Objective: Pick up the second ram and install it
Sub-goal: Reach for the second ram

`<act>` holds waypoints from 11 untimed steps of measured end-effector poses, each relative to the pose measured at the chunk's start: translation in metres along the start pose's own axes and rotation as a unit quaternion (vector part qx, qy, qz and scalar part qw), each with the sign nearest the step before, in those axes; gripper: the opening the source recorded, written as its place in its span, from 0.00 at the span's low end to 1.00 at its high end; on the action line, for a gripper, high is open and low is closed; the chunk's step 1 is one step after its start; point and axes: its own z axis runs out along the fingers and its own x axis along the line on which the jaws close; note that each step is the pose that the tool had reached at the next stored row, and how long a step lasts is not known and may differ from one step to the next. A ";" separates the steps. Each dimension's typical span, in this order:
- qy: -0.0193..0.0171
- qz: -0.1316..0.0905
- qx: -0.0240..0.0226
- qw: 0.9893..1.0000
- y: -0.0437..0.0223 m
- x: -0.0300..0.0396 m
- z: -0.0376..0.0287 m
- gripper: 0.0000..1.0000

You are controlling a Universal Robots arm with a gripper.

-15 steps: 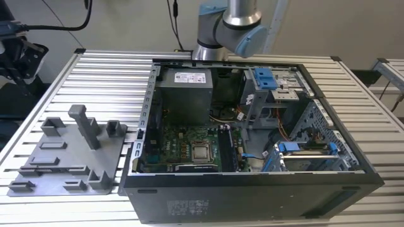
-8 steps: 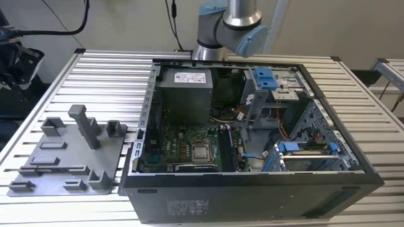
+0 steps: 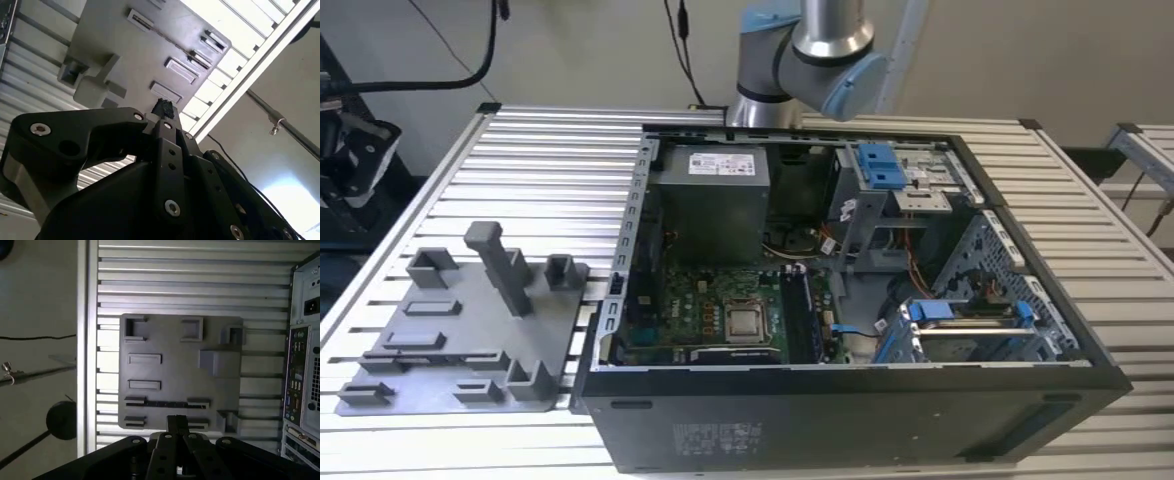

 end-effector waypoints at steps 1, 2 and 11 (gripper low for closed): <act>0.000 0.000 0.000 1.000 -0.0028 0.0000 0.0001 0.11; 0.000 0.000 0.000 1.000 -0.0055 0.0000 0.0003 0.11; 0.000 0.000 0.000 1.000 -0.0180 0.0021 0.0011 0.11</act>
